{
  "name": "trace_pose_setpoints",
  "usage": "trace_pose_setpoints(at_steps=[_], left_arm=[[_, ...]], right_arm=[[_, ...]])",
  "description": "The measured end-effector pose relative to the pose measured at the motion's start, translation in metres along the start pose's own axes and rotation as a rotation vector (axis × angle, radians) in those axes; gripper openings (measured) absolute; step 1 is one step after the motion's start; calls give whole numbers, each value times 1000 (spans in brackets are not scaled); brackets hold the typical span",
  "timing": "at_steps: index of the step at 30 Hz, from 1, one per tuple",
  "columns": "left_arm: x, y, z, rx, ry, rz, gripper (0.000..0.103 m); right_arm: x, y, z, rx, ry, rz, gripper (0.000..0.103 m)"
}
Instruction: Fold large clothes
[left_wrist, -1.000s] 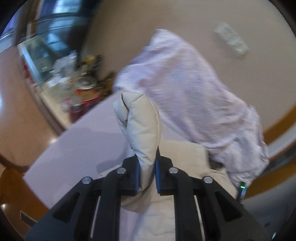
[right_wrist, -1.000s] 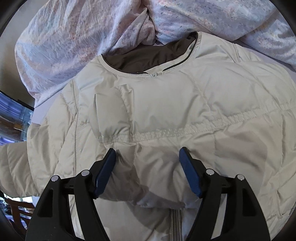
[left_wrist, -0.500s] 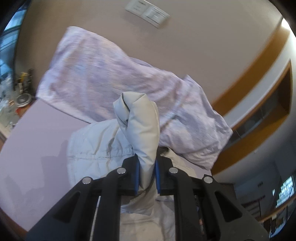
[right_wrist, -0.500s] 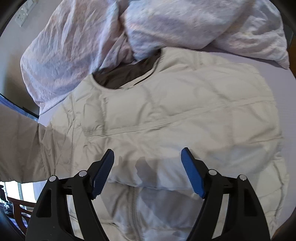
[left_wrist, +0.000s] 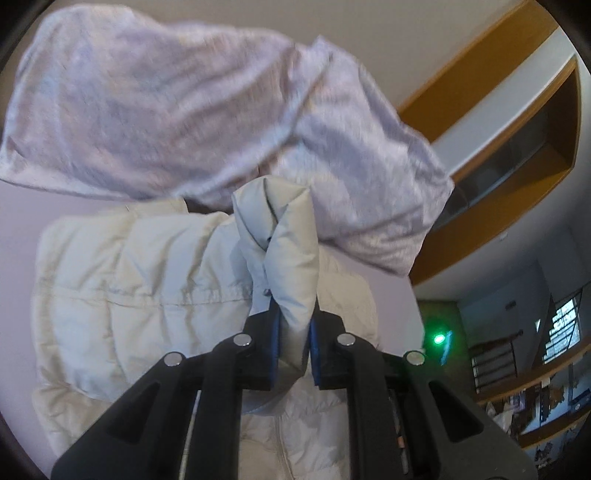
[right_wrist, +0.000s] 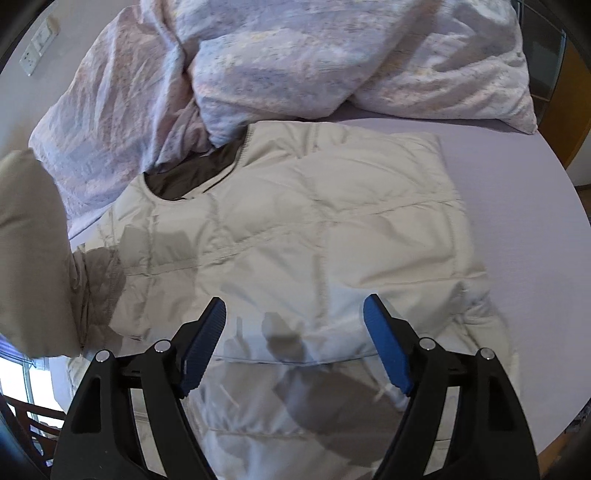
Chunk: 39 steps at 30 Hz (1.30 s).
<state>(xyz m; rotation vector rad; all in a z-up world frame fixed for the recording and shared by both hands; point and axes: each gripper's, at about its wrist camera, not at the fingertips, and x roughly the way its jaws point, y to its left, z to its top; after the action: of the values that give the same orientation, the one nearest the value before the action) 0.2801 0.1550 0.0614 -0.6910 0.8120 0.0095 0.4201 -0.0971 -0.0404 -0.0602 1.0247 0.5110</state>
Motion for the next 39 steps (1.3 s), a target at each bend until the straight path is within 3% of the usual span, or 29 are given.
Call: trace_pose_setpoints(at_steps=[6,15,18,20,22,25,32,39], left_arm=[[59,-1,-15,2,117,46,13],[99,8,-29,-47,184,70,18],[99,7,-27,-54,177,60,28],[95,7,-26,-51,167,63,43],[90,8,-24,-48,152,72,51],[82,13,-22,-52,136,81,56],[60,38,-24,-53,107,160,58],[30,69,-34,-61,76,256,64]], right_arm=[[-2,-10,-1,1,-4,-13,79],[0,-14,0,7,-3,-15,78],[-1,-12,1,2,-6,-12,78],[-2,-10,3,-4,-11,-5,78],[-3,-7,4,-13,-19,5,78],[-6,2,8,-33,-39,34,77],[-6,41,9,-138,-57,145,55],[21,79,2,-222,15,187,43]])
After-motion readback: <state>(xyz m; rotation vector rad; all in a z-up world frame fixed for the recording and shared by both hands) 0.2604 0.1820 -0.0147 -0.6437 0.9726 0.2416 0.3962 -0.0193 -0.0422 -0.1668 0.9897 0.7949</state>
